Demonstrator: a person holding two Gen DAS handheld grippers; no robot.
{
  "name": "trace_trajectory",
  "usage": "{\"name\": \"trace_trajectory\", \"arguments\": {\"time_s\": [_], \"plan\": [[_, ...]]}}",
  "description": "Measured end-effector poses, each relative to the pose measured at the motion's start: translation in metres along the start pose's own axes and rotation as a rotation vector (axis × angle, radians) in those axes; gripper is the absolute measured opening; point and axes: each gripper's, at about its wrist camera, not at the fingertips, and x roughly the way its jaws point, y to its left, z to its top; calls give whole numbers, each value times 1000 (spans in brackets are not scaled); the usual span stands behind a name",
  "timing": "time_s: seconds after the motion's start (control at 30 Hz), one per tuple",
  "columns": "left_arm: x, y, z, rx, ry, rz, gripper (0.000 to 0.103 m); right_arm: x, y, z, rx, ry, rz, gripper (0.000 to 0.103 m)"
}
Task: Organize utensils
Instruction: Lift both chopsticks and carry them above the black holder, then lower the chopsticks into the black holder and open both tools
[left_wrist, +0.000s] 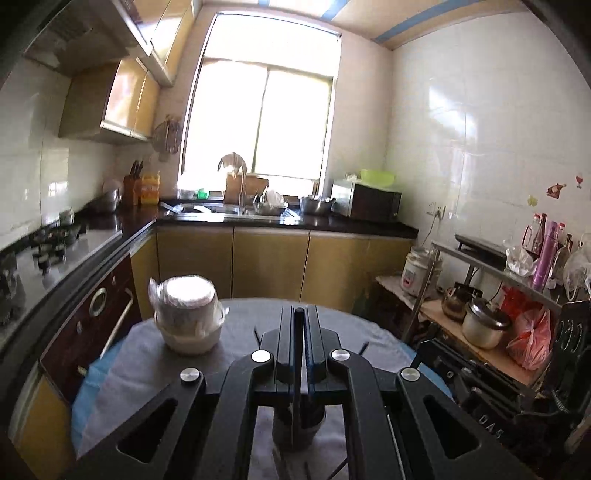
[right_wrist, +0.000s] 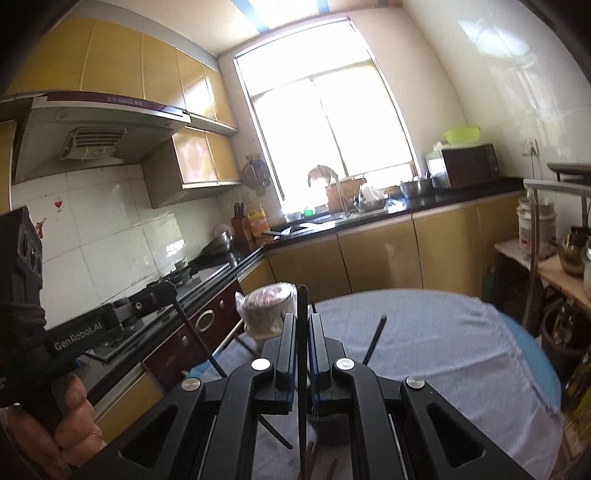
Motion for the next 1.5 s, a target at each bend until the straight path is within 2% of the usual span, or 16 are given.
{"name": "trace_trajectory", "arguments": {"time_s": [0.27, 0.57, 1.0, 1.2, 1.27, 1.3, 1.33, 1.37, 1.4, 1.43, 1.47, 1.5], "plan": [[15, 1, 33, -10, -41, 4, 5, 25, 7, 38, -40, -70, -29, 6], [40, 4, 25, -26, -56, 13, 5, 61, 2, 37, -46, -83, -77, 6], [75, 9, -14, -48, 61, 13, 5, 89, -18, 6, -15, 20, -95, 6], [73, 9, -21, -34, 108, 11, 5, 90, -21, -3, -9, 59, -91, 7], [70, 8, -23, -14, 122, 15, 6, 92, -23, -4, 15, 95, -64, 7], [68, 7, -24, 2, 134, 22, 8, 93, -26, -5, 37, 116, -52, 8], [66, 7, -25, 15, 139, 31, 16, 94, -28, -6, 52, 131, -43, 8], [61, 6, -27, 34, 141, 47, 35, 93, -31, -7, 68, 149, -33, 11], [56, 5, -29, 54, 139, 67, 58, 91, -35, -8, 85, 162, -28, 21], [48, 5, -33, 70, 128, 92, 64, 88, -39, -9, 105, 166, -24, 27], [41, 6, -36, 80, 115, 111, 65, 84, -44, -10, 123, 163, -20, 33], [32, 7, -43, 95, 109, 129, 65, 76, -50, -13, 150, 154, -13, 34]]}}
